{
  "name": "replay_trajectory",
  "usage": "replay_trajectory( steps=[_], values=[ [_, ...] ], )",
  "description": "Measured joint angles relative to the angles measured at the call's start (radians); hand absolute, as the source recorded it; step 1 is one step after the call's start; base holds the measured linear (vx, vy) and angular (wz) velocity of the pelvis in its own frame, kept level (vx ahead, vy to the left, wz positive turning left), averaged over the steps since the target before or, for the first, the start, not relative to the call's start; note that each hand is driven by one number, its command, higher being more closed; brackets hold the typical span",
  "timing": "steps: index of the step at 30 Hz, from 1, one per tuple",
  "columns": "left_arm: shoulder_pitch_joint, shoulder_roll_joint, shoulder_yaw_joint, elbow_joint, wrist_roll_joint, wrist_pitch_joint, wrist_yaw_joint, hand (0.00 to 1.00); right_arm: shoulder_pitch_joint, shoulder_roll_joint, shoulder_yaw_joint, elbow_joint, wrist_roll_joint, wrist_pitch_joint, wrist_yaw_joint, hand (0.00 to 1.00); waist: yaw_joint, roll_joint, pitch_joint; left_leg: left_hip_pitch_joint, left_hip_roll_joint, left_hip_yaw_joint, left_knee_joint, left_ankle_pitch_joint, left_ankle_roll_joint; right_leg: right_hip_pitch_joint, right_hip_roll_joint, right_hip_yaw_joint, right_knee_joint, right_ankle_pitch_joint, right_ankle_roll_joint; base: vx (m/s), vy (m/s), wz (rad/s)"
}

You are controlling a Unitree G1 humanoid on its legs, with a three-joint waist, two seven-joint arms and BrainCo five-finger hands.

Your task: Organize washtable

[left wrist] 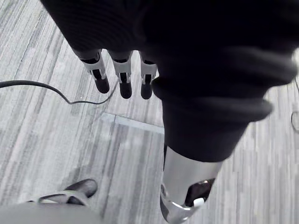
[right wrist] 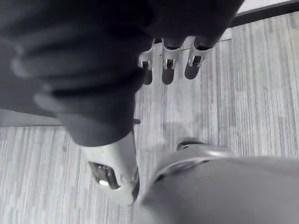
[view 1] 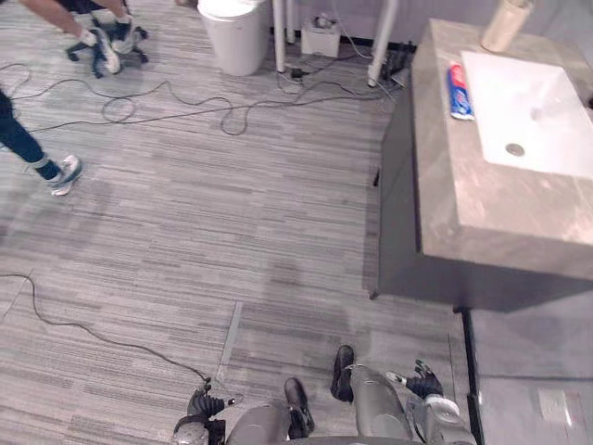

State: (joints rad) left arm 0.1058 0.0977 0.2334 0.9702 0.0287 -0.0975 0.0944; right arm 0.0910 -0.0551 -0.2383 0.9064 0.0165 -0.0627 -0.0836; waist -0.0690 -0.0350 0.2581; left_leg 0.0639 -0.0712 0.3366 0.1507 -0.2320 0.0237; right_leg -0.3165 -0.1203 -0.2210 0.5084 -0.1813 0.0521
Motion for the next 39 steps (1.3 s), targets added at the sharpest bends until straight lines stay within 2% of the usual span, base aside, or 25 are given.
replay_trajectory(
  steps=[1, 2, 3, 4, 5, 8, 10, 13, 14, 15, 16, 19, 22, 23, 24, 27, 29, 30, 31, 32, 33, 34, 35, 37, 39],
  values=[
    [0.005, -0.004, 0.014, -0.002, 0.000, 0.000, 0.000, 0.00, 0.003, 0.006, -0.001, -0.014, 0.000, 0.000, 0.000, 0.00, 0.001, -0.008, -0.005, -0.007, 0.006, 0.007, 0.033, -0.007, -0.012, 0.002, 0.012, -0.001, -0.005, 0.001, -0.011, 0.49, -0.136, 0.20],
    [0.002, -0.012, 0.035, -0.011, -0.001, 0.002, 0.000, 0.00, 0.012, 0.022, -0.002, -0.041, 0.006, -0.001, 0.000, 0.00, -0.001, -0.022, -0.007, -0.054, 0.026, 0.038, 0.167, -0.026, -0.033, 0.015, 0.027, -0.004, -0.035, 0.013, -0.065, 0.47, -0.130, -0.02],
    [-0.004, -0.038, 0.057, -0.040, -0.016, 0.004, 0.000, 0.00, 0.013, 0.022, -0.025, -0.069, 0.014, -0.001, -0.001, 0.00, 0.005, 0.007, 0.002, -0.108, 0.108, 0.081, 0.394, -0.050, -0.037, 0.073, 0.052, -0.010, -0.068, 0.009, -0.115, 0.47, -0.096, -0.13],
    [0.001, -0.044, 0.057, -0.047, -0.021, 0.004, 0.000, 0.00, 0.014, 0.023, -0.027, -0.074, 0.014, -0.001, -0.001, 0.00, 0.006, 0.013, 0.000, -0.118, 0.125, 0.090, 0.439, -0.046, -0.039, 0.087, 0.057, -0.008, -0.072, 0.006, -0.119, 0.52, -0.032, -0.51],
    [0.014, -0.063, 0.074, -0.067, -0.029, 0.004, -0.001, 0.00, 0.021, 0.029, -0.031, -0.100, 0.016, -0.001, -0.001, 0.00, 0.005, 0.027, 0.000, -0.152, 0.193, 0.124, 0.619, 0.010, -0.032, 0.153, 0.075, 0.014, -0.095, -0.007, -0.138, 0.44, 0.020, -0.50],
    [-0.005, -0.100, 0.072, -0.103, -0.036, -0.001, -0.006, 0.00, 0.028, 0.047, -0.047, -0.117, 0.032, -0.001, -0.003, 0.00, 0.031, 0.024, 0.000, -0.226, 0.274, 0.119, 0.736, -0.055, -0.030, 0.272, 0.078, 0.098, -0.153, -0.022, -0.135, 0.50, 0.050, -0.73],
    [-0.014, -0.102, 0.070, -0.104, -0.035, -0.001, -0.008, 0.00, 0.024, 0.056, -0.067, -0.120, 0.033, -0.001, -0.004, 0.00, 0.037, 0.019, -0.003, -0.299, 0.287, 0.093, 0.672, -0.063, -0.039, 0.305, 0.055, 0.142, -0.176, -0.059, -0.100, 0.45, 0.169, -0.62],
    [-0.019, -0.103, 0.072, -0.112, -0.037, -0.001, -0.009, 0.00, 0.027, 0.058, -0.084, -0.120, 0.033, 0.002, -0.007, 0.00, 0.049, 0.026, -0.004, -0.392, 0.263, 0.008, 0.475, -0.047, -0.065, 0.351, 0.014, 0.201, -0.194, -0.103, -0.053, 0.35, 0.288, -0.63],
    [-0.016, -0.110, 0.069, -0.113, -0.037, -0.003, -0.008, 0.00, 0.039, 0.055, -0.102, -0.111, 0.032, 0.002, -0.009, 0.00, 0.062, 0.042, -0.013, -0.381, 0.236, -0.076, 0.264, 0.035, -0.115, 0.368, 0.001, 0.246, -0.194, -0.138, -0.005, 0.38, 0.422, -0.89],
    [-0.011, -0.120, 0.067, -0.110, -0.039, -0.003, -0.008, 0.00, 0.040, 0.047, -0.103, -0.106, 0.031, 0.002, -0.009, 0.00, 0.065, 0.051, -0.019, -0.371, 0.236, -0.076, 0.247, 0.144, -0.088, 0.378, 0.004, 0.263, -0.191, -0.154, 0.018, 0.47, 0.499, -0.91],
    [-0.018, -0.111, 0.066, -0.109, -0.037, -0.002, -0.006, 0.00, 0.041, 0.071, -0.094, -0.101, 0.030, 0.007, -0.008, 0.00, 0.067, 0.019, -0.031, -0.353, 0.208, -0.044, 0.261, 0.111, -0.047, 0.387, -0.034, 0.290, -0.196, -0.155, 0.022, 0.37, 0.354, -0.66],
    [-0.019, -0.107, 0.064, -0.112, -0.036, -0.004, -0.008, 0.00, 0.055, 0.115, -0.095, -0.109, 0.029, 0.007, -0.006, 0.00, 0.090, -0.013, -0.053, -0.322, 0.205, 0.033, 0.289, 0.047, -0.015, 0.369, -0.056, 0.321, -0.189, -0.097, 0.029, 0.37, 0.310, -0.73],
    [-0.013, -0.098, 0.036, -0.111, -0.036, 0.002, -0.008, 0.00, 0.056, 0.119, -0.063, -0.124, 0.014, 0.007, -0.003, 0.00, 0.099, -0.021, -0.059, -0.225, 0.209, 0.125, 0.274, -0.017, 0.005, 0.286, -0.070, 0.359, 0.003, -0.024, 0.105, 0.32, 0.218, -0.91],
    [-0.013, -0.094, 0.018, -0.111, -0.036, 0.004, -0.008, 0.00, 0.057, 0.121, -0.046, -0.139, 0.008, 0.007, -0.001, 0.00, 0.095, -0.019, -0.057, -0.179, 0.212, 0.151, 0.262, -0.037, 0.009, 0.211, -0.069, 0.353, 0.163, 0.022, 0.145, 0.27, 0.143, -0.70],
    [-0.013, -0.092, 0.000, -0.111, -0.036, 0.005, -0.007, 0.00, 0.057, 0.118, -0.031, -0.154, 0.001, 0.006, 0.000, 0.00, 0.082, -0.006, -0.048, -0.124, 0.218, 0.176, 0.246, -0.056, 0.009, 0.143, -0.071, 0.319, 0.312, 0.004, 0.125, 0.27, 0.113, -0.65],
    [-0.019, -0.093, -0.008, -0.111, -0.036, 0.004, -0.007, 0.00, 0.057, 0.111, -0.016, -0.179, -0.016, 0.005, 0.000, 0.00, 0.081, 0.004, -0.042, -0.009, 0.236, 0.235, 0.188, -0.074, -0.013, 0.021, -0.056, 0.178, 0.432, -0.043, 0.056, 0.29, 0.050, -0.59],
    [-0.032, -0.091, -0.012, -0.099, -0.036, 0.003, -0.007, 0.00, 0.050, 0.102, -0.015, -0.171, -0.020, 0.001, -0.002, 0.00, 0.070, 0.003, -0.041, 0.061, 0.238, 0.269, 0.128, -0.070, -0.039, -0.069, -0.053, 0.005, 0.322, -0.070, 0.027, 0.32, -0.020, -0.32],
    [-0.036, -0.089, -0.019, -0.091, -0.036, 0.003, -0.007, 0.00, 0.047, 0.096, -0.015, -0.161, -0.020, 0.001, -0.002, 0.00, 0.063, 0.004, -0.041, 0.073, 0.238, 0.269, 0.118, -0.067, -0.045, -0.081, -0.051, -0.034, 0.268, -0.070, 0.022, 0.50, -0.098, -0.03],
    [-0.036, -0.073, -0.039, -0.065, -0.035, 0.004, -0.007, 0.00, 0.030, 0.084, -0.014, -0.138, -0.018, 0.001, -0.003, 0.00, 0.041, -0.003, -0.042, 0.114, 0.215, 0.260, 0.067, -0.050, -0.074, -0.087, -0.017, -0.097, 0.052, -0.006, -0.026, 0.30, -0.072, 0.08],
    [-0.035, -0.071, -0.040, -0.062, -0.035, 0.004, -0.008, 0.00, 0.029, 0.084, -0.013, -0.134, -0.020, 0.001, -0.003, 0.00, 0.038, -0.009, -0.042, 0.123, 0.205, 0.253, 0.054, -0.046, -0.080, -0.084, -0.013, -0.099, 0.004, 0.022, -0.030, 0.46, -0.120, 0.23],
    [-0.034, -0.060, -0.043, -0.049, -0.034, 0.004, -0.009, 0.00, 0.034, 0.079, -0.008, -0.121, -0.017, 0.001, -0.001, 0.00, 0.027, -0.041, -0.042, 0.164, 0.162, 0.217, 0.016, -0.036, -0.098, -0.065, 0.002, -0.064, -0.084, 0.136, -0.165, 0.25, -0.075, 0.03],
    [-0.041, -0.075, -0.038, -0.040, -0.032, 0.006, -0.007, 0.00, 0.020, 0.066, -0.013, -0.113, -0.019, -0.001, -0.003, 0.00, 0.033, -0.013, -0.032, 0.187, 0.176, 0.201, -0.002, -0.036, -0.116, -0.064, 0.015, -0.066, -0.054, 0.129, -0.153, 0.49, -0.148, -0.09],
    [-0.039, -0.091, -0.032, -0.038, -0.020, 0.005, -0.009, 0.00, 0.020, 0.056, -0.023, -0.117, -0.021, -0.002, -0.002, 0.00, 0.030, 0.019, -0.035, 0.191, 0.201, 0.167, 0.015, -0.012, -0.158, -0.062, 0.030, -0.061, -0.034, 0.069, -0.152, 0.49, -0.190, -0.23],
    [-0.046, -0.102, -0.031, -0.039, -0.017, 0.004, -0.010, 0.00, 0.021, 0.055, -0.038, -0.138, -0.018, -0.004, -0.002, 0.00, 0.024, 0.035, -0.028, 0.166, 0.245, 0.129, 0.121, -0.009, -0.163, -0.039, 0.045, -0.072, -0.016, 0.021, -0.158, 0.39, -0.202, 0.00],
    [-0.052, -0.122, -0.025, -0.052, -0.016, 0.005, -0.027, 0.00, 0.023, 0.063, 0.019, -0.150, -0.020, 0.023, 0.052, 0.00, 0.026, 0.043, -0.022, 0.040, 0.356, 0.020, 0.520, 0.036, -0.203, 0.066, 0.091, -0.076, -0.055, -0.018, -0.167, 0.37, -0.240, -0.04]
  ],
)
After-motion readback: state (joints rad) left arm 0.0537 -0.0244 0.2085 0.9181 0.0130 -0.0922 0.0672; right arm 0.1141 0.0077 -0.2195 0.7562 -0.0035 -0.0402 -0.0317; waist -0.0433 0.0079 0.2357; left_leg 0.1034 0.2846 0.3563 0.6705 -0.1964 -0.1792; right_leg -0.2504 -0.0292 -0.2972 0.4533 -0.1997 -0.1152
